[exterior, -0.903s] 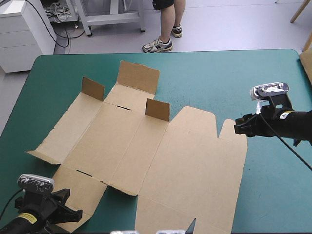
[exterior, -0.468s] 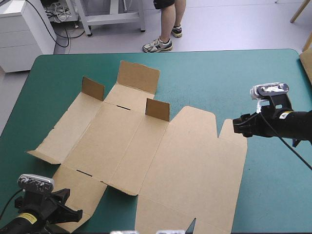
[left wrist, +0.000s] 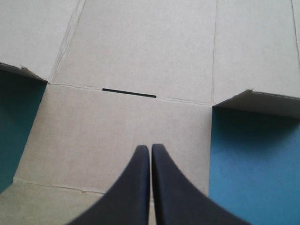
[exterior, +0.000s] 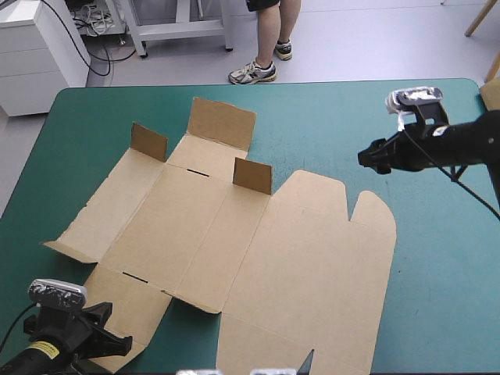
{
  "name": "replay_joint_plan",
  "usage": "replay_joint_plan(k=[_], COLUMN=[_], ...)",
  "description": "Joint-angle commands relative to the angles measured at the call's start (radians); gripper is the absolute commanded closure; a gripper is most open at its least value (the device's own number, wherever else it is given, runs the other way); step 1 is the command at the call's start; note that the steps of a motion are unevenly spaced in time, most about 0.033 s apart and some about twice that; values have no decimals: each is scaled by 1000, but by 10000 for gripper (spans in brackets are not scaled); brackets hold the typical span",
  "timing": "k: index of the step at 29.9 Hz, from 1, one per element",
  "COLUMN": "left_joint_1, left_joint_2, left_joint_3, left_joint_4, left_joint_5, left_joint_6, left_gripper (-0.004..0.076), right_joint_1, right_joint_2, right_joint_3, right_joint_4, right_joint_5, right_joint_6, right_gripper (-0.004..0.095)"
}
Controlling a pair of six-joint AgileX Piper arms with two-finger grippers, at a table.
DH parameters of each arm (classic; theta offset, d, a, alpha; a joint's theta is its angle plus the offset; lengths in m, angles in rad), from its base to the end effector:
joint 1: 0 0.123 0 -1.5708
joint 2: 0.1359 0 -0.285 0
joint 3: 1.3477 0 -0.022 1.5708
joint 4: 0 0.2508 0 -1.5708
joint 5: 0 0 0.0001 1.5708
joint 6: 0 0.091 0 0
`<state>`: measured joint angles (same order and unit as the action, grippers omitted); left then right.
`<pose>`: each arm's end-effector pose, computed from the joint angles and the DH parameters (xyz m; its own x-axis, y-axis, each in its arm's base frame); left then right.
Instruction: Fold the box
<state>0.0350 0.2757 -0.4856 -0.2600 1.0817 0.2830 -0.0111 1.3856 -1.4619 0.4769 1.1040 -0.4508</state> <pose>0.0364 -0.0194 0.2697 -0.6668 0.1306 -0.7337 0.2370 0.9706 -0.0427 0.2823 0.0342 0.4056 -0.7041 -0.1933 -0.6832 -0.4129 0.8943 0.1725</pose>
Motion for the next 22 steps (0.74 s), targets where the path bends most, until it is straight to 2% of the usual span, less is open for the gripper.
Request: replay_joint_plan(k=[1,5,11,22], left_joint_1=[-5,-5,-5,-5], left_joint_2=[9,9,9,9], left_joint_3=[-23,-23,-23,-23], left_joint_4=[-19,-19,-19,-19], left_joint_5=[-49,-49,-49,-49], left_joint_6=[-6,-6,-6,-6], left_gripper=[731,731,731,731], right_joint_1=[60,171,281,403], right_joint_2=[68,194,358,540], right_joint_3=[-167,-309,-454,-546], right_joint_4=[11,-91,-107,-113], right_joint_5=[2,14,13,13], right_joint_6=[-18,5,-9,-240], right_gripper=[303,303,303,303])
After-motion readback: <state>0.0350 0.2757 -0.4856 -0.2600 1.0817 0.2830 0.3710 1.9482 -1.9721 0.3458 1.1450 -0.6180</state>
